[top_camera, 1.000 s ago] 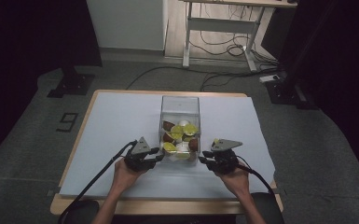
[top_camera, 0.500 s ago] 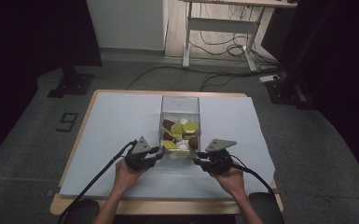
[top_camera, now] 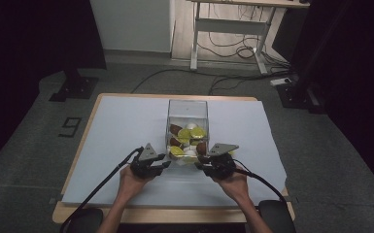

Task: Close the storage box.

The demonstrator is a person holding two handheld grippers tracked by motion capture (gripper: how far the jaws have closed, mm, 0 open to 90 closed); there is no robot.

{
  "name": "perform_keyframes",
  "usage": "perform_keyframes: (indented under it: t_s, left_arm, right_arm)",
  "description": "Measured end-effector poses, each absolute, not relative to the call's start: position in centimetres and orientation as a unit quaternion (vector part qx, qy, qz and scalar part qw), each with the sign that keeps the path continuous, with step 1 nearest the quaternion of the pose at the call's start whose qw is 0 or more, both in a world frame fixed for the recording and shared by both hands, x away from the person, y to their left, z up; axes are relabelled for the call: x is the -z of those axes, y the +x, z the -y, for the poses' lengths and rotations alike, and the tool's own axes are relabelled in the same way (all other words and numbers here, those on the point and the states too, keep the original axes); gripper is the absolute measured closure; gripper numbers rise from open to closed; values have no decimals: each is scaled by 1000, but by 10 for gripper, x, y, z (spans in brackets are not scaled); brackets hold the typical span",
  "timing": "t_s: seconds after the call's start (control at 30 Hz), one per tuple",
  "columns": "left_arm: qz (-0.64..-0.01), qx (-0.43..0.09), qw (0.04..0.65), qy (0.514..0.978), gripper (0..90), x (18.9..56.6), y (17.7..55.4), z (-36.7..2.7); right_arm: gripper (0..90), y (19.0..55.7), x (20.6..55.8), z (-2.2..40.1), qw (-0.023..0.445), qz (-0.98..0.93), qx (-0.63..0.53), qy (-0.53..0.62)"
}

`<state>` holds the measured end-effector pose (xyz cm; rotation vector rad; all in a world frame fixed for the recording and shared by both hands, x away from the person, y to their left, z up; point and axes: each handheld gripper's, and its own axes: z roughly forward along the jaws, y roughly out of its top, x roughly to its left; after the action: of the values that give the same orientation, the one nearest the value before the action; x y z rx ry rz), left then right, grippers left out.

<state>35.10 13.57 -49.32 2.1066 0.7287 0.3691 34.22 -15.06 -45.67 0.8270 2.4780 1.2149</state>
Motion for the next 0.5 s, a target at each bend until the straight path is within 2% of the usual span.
perform_keyframes:
  t_s: [0.3, 0.5]
  left_arm:
    - [-311, -139, 407, 848, 467, 501, 355, -144]
    - [-331, -135, 381, 853, 296, 508, 356, -151]
  right_arm:
    - [763, 344, 458, 144, 128, -854, -419, 279]
    - [779, 343, 458, 139, 128, -856, -414, 282]
